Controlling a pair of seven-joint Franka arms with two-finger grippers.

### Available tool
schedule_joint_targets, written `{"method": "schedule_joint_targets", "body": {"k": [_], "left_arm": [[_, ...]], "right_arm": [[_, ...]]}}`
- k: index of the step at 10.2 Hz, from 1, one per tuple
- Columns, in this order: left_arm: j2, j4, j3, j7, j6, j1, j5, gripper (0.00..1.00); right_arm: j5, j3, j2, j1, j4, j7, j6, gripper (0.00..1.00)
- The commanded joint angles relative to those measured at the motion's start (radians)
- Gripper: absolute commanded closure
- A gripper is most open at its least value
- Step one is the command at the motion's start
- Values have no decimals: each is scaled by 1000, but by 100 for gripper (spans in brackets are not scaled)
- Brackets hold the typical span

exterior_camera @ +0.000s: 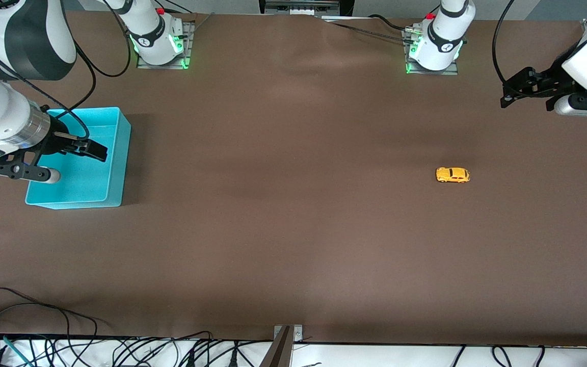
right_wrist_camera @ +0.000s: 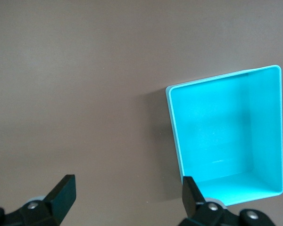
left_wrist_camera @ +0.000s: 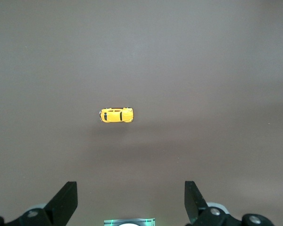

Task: Wind up and store yellow beetle car

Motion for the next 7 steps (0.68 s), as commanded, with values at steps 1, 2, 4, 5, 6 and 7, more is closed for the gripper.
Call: {"method": "schedule_joint_targets", "body": {"k": [1,2,4,5,6,7], "left_arm": [[4,16,1,-4,-16,5,-19,0],[4,14,1,-4,-16,3,-19,0],[4,14,1,-4,-16,5,-19,0],[4,16,1,-4,-16,5,-19,0],[4,16,1,-4,-16,5,-19,0],[4,14,1,-4,-18,5,-19,0]], "right_arm": [[15,-2,-5,0,1,12,3,0],[15,-2,-5,0,1,12,3,0],[15,-2,-5,0,1,12,3,0],[15,-2,-5,-3,1,12,1,0],[15,-2,-7,-3,-1,12,-2,0],[15,-2,-5,-3,-1,12,-3,0]]}}
